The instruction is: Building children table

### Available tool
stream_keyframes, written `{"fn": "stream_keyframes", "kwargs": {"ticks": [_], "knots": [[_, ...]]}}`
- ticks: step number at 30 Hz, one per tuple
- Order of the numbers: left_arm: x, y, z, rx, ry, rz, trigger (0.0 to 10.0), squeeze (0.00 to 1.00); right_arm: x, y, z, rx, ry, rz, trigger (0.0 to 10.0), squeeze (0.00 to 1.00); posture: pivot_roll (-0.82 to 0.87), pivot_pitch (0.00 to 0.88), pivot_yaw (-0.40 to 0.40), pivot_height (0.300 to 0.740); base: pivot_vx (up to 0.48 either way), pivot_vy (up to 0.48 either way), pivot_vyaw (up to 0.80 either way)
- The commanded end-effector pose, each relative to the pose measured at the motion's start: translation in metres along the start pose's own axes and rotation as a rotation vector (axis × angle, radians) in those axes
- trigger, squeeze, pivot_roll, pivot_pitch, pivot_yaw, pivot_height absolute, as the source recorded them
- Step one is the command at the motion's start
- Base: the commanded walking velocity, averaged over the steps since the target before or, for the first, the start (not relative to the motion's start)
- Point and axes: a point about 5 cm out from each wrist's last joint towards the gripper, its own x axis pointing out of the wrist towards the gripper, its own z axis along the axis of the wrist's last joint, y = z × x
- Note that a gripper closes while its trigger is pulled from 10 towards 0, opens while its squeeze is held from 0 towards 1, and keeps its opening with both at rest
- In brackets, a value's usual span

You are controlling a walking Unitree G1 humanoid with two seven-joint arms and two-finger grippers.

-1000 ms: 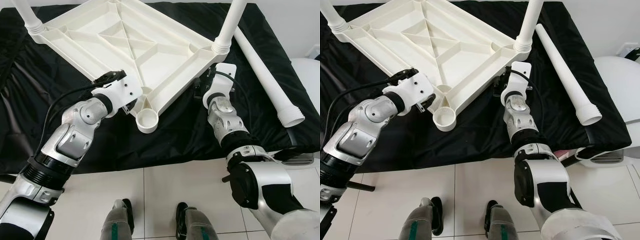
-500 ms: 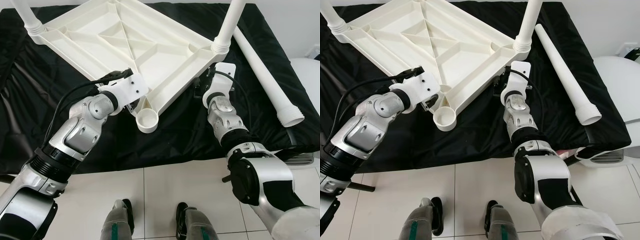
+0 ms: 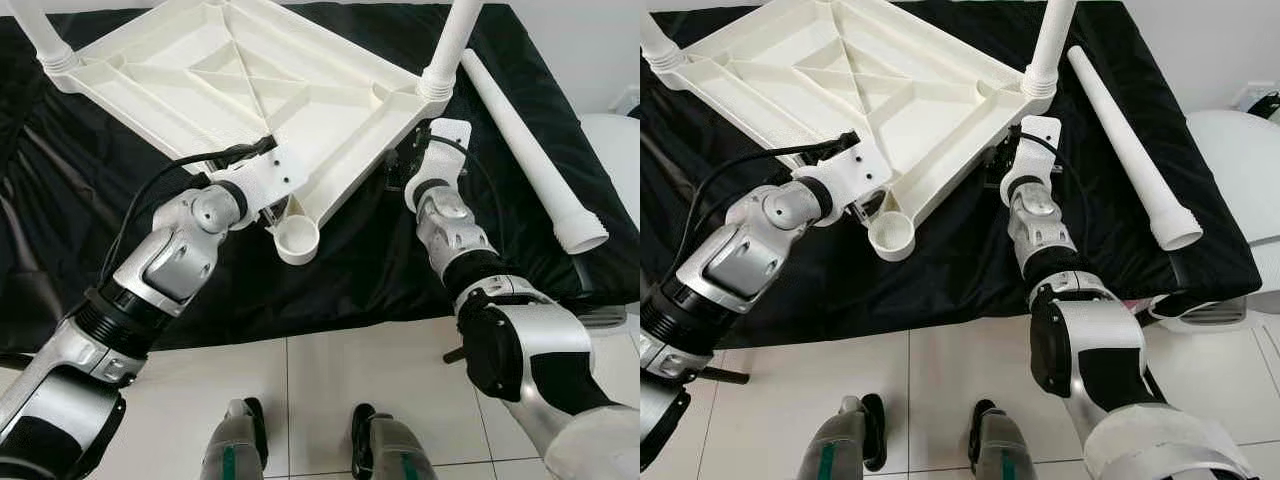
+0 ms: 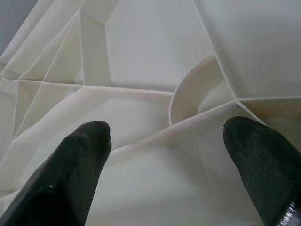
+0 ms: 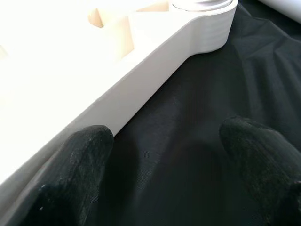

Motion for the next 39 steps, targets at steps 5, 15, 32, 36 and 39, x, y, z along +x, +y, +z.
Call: {"fn": "stream_keyframes", "kwargs": {"ticks": [5, 15, 32, 36, 39], "knots": [[0.008, -0.056, 0.007, -0.008, -0.008, -0.465, 10.0, 0.0, 0.001, 0.049, 0.017, 0.035, -0.057, 0.215, 10.0, 0.0, 0.19, 0.273, 0.022, 0.74, 0.0, 0.0, 0.0], [0.013, -0.058, 0.024, 0.006, -0.046, -0.48, 10.0, 0.0, 0.001, 0.064, 0.02, 0.044, -0.056, 0.283, 10.0, 0.0, 0.2, 0.273, 0.024, 0.74, 0.0, 0.0, 0.0], [0.019, -0.066, 0.05, 0.012, -0.106, -0.502, 10.0, 0.0, -0.007, 0.096, 0.012, 0.075, -0.004, 0.478, 10.0, 0.0, 0.21, 0.27, 0.028, 0.74, 0.0, 0.0, 0.0], [0.017, -0.073, 0.06, 0.019, -0.143, -0.528, 10.0, 0.0, -0.012, 0.105, 0.007, 0.061, -0.007, 0.566, 10.0, 0.0, 0.2, 0.269, 0.028, 0.74, 0.0, 0.0, 0.0], [0.014, -0.077, 0.066, 0.022, -0.167, -0.55, 10.0, 0.0, -0.015, 0.109, 0.005, 0.043, -0.013, 0.612, 10.0, 0.0, 0.2, 0.268, 0.028, 0.74, 0.0, 0.0, 0.0]]}}
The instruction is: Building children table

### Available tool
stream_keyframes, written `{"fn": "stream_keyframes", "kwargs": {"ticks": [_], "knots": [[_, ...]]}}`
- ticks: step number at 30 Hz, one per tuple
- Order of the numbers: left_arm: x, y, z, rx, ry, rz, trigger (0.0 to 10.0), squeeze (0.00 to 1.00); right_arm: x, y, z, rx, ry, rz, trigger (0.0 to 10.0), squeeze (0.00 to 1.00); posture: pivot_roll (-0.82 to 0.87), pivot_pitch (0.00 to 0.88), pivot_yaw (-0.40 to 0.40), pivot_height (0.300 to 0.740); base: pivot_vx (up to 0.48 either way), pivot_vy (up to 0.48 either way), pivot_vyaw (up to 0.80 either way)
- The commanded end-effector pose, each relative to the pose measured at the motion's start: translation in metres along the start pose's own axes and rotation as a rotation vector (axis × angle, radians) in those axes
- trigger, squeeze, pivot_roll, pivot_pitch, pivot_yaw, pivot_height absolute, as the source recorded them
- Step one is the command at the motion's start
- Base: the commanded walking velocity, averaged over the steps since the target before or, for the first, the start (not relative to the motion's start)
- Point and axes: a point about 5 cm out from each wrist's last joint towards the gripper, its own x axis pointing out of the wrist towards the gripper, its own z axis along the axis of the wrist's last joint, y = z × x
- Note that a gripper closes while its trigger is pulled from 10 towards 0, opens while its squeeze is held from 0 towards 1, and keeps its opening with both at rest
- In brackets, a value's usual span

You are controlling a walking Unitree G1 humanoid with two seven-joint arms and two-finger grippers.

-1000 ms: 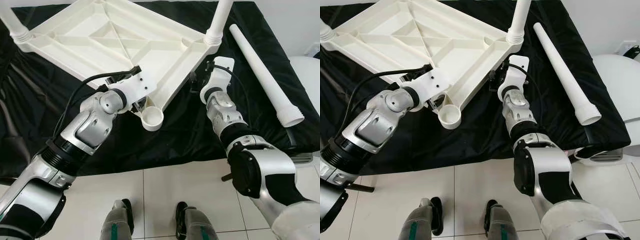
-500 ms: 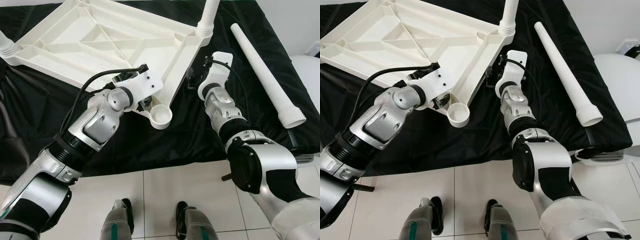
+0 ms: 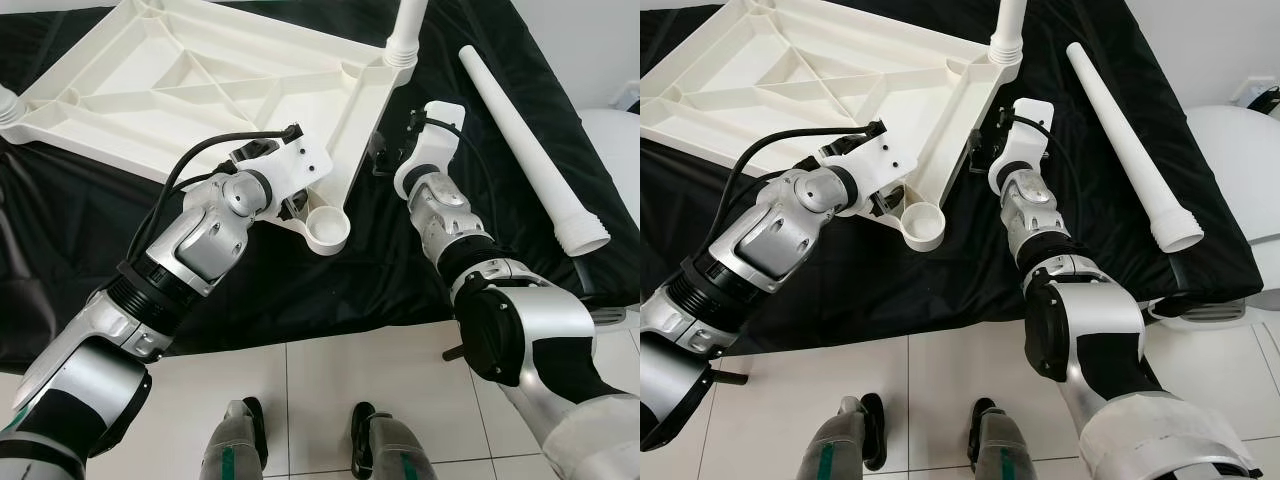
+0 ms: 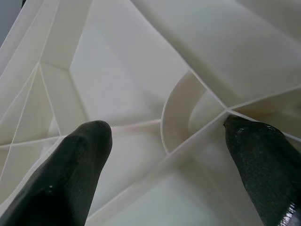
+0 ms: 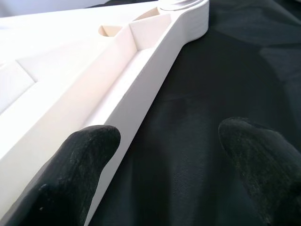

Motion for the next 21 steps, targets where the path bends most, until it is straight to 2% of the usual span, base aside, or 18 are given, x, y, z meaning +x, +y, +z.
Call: {"fn": "stream_keyframes", "kwargs": {"ticks": [1, 8, 17, 19, 21], "knots": [[-0.001, -0.076, 0.044, 0.049, -0.185, -0.511, 10.0, 0.0, -0.006, 0.088, -0.014, -0.028, 0.04, 0.465, 10.0, 0.0, 0.2, 0.266, 0.029, 0.74, 0.0, 0.0, 0.0], [-0.008, -0.082, 0.053, 0.055, -0.225, -0.551, 10.0, 0.0, -0.006, 0.085, -0.014, -0.051, 0.026, 0.476, 10.0, 0.0, 0.2, 0.26, 0.032, 0.74, 0.0, 0.0, 0.0], [-0.005, -0.076, 0.048, 0.062, -0.209, -0.522, 10.0, 0.0, -0.005, 0.072, -0.012, -0.063, 0.003, 0.428, 10.0, 0.0, 0.19, 0.251, 0.033, 0.74, 0.0, 0.0, 0.0], [-0.004, -0.074, 0.048, 0.062, -0.209, -0.509, 10.0, 0.0, -0.005, 0.067, -0.009, -0.052, -0.018, 0.395, 10.0, 0.0, 0.19, 0.252, 0.032, 0.74, 0.0, 0.0, 0.0], [0.001, -0.063, 0.044, 0.047, -0.193, -0.445, 10.0, 0.0, -0.002, 0.051, 0.003, -0.018, -0.101, 0.297, 10.0, 0.0, 0.18, 0.252, 0.033, 0.74, 0.0, 0.0, 0.0]]}}
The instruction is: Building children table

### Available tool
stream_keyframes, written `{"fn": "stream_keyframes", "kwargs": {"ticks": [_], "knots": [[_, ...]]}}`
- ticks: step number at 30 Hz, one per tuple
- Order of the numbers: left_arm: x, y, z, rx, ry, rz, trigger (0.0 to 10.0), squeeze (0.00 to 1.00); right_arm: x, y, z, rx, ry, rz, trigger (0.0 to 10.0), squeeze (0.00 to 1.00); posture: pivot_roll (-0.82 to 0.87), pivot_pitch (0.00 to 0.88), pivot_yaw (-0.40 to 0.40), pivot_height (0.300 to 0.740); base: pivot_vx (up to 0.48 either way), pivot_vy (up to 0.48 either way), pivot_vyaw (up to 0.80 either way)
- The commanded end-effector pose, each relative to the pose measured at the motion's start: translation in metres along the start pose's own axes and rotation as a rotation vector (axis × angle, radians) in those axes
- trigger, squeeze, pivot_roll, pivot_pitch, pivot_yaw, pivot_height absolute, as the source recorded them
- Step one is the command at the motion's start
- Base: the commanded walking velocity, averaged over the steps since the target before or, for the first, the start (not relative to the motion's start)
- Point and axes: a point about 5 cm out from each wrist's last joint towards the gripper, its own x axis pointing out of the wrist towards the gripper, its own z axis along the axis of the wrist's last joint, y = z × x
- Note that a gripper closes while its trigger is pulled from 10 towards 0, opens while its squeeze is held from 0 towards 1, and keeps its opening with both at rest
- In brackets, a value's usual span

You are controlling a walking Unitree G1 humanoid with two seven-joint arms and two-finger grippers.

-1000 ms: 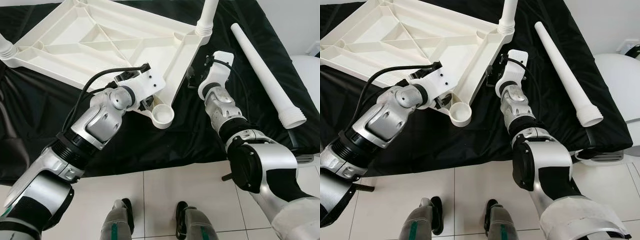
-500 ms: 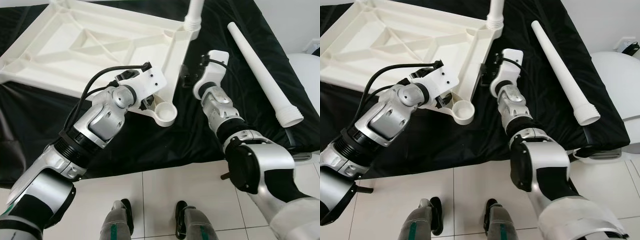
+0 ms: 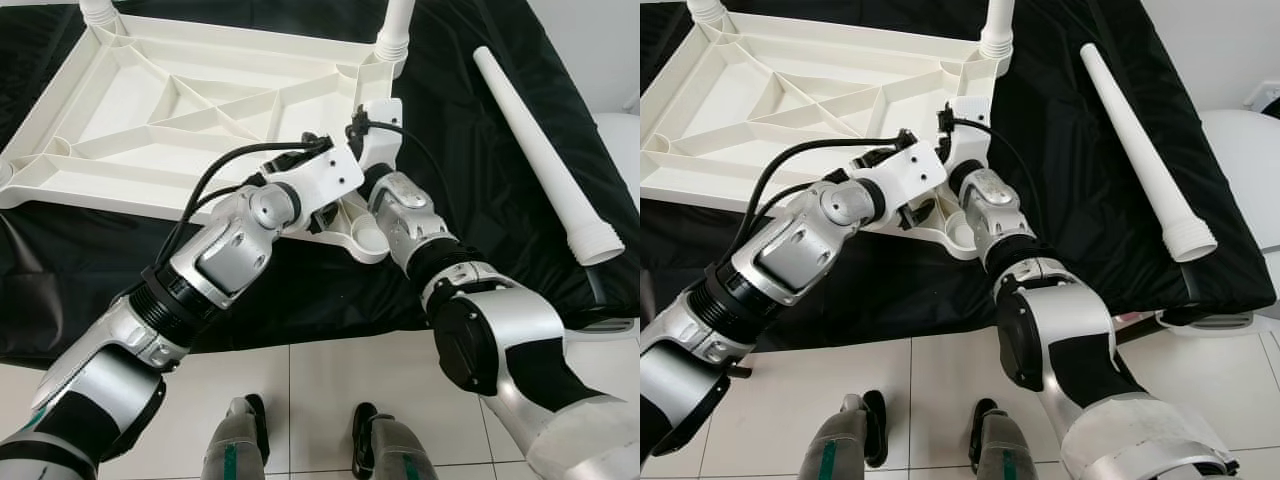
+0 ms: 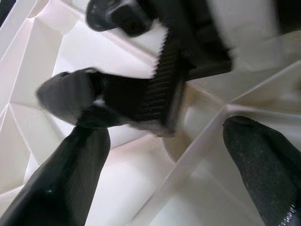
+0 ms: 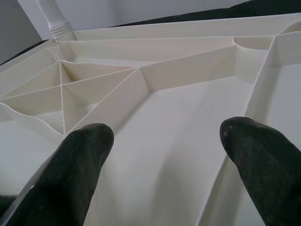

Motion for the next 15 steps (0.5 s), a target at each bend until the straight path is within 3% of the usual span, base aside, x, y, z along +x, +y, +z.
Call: {"fn": "stream_keyframes", "kwargs": {"ticks": [1, 2, 4, 7, 12, 15], "knots": [[0.006, -0.031, 0.014, 0.052, -0.07, -0.313, 10.0, 0.0, -0.001, -0.003, 0.005, 0.019, -0.067, -0.061, 10.0, 0.0, 0.18, 0.252, 0.033, 0.74, 0.0, 0.0, 0.0], [0.005, -0.021, 0.01, 0.043, -0.056, -0.27, 10.0, 0.0, -0.003, -0.012, 0.008, 0.012, -0.082, -0.124, 10.0, 0.0, 0.19, 0.253, 0.034, 0.74, 0.0, 0.0, 0.0], [0.005, -0.021, 0.01, 0.043, -0.056, -0.27, 10.0, 0.0, -0.003, -0.012, 0.008, 0.012, -0.082, -0.124, 10.0, 0.0, 0.19, 0.253, 0.034, 0.74, 0.0, 0.0, 0.0], [-0.002, -0.002, 0.004, 0.033, -0.038, -0.197, 10.0, 0.0, -0.009, -0.028, 0.012, -0.014, -0.107, -0.215, 10.0, 0.0, 0.19, 0.255, 0.033, 0.74, 0.0, 0.0, 0.0], [-0.01, 0.013, 0.004, 0.032, -0.037, -0.146, 10.0, 0.0, -0.012, -0.033, 0.014, -0.04, -0.13, -0.236, 10.0, 0.0, 0.19, 0.254, 0.031, 0.74, 0.0, 0.0, 0.0], [-0.015, 0.03, 0.001, 0.051, -0.022, -0.081, 10.0, 0.0, -0.016, -0.041, 0.017, -0.037, -0.162, -0.286, 10.0, 0.0, 0.19, 0.25, 0.032, 0.74, 0.0, 0.0, 0.0]]}}
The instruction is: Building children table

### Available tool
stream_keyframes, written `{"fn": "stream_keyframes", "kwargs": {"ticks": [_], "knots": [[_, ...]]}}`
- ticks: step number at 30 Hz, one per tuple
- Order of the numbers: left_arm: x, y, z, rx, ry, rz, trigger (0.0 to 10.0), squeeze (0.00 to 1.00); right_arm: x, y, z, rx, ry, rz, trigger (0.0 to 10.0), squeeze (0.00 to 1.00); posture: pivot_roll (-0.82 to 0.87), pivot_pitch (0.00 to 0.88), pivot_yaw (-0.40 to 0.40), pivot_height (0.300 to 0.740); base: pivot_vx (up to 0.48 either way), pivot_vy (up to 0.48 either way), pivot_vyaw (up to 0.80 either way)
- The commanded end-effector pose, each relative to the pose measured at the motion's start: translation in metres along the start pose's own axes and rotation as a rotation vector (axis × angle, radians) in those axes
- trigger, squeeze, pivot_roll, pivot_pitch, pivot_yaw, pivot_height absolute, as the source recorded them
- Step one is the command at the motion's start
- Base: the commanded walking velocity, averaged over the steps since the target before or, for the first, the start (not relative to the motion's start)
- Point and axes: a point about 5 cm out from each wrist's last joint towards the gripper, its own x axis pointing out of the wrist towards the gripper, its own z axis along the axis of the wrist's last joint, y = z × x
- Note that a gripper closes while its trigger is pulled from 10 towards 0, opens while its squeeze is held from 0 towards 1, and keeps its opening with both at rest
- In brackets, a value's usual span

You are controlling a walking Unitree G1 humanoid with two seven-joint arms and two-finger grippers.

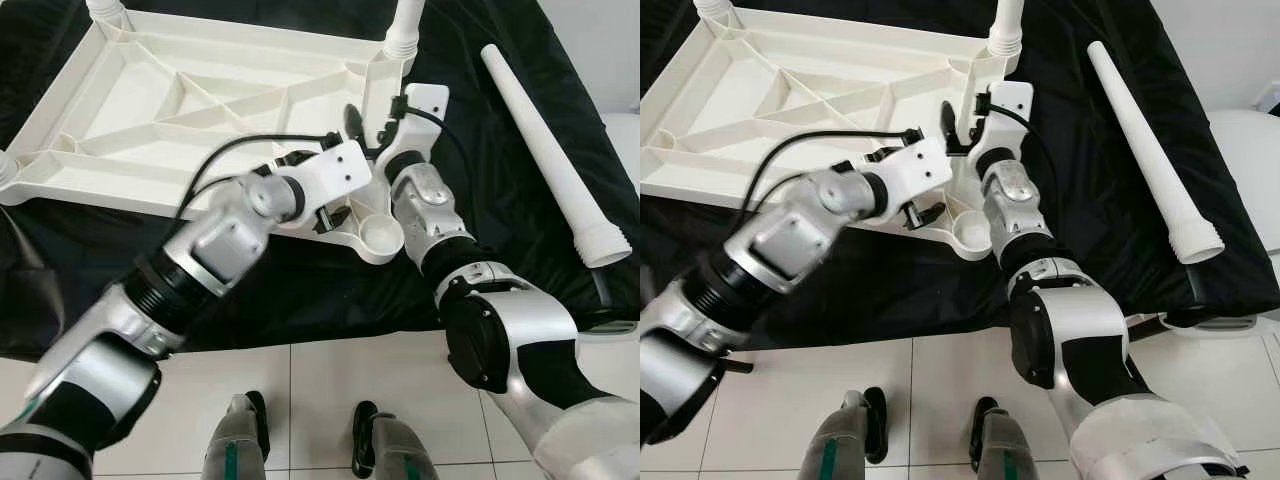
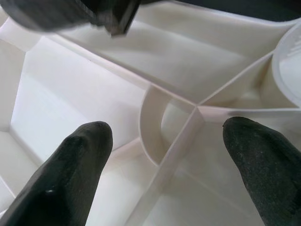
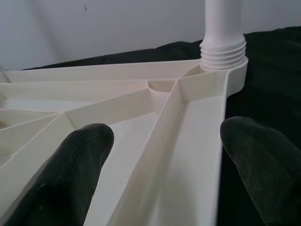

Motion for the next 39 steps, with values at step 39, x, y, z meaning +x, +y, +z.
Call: {"fn": "stream_keyframes", "kwargs": {"ticks": [39], "knots": [[-0.083, 0.056, -0.045, -0.584, -0.455, 0.851, 10.0, 0.0, -0.047, -0.024, 0.014, -0.064, -0.269, -0.003, 10.0, 0.0, 0.15, 0.165, -0.052, 0.74, 0.0, 0.0, 0.0]]}}
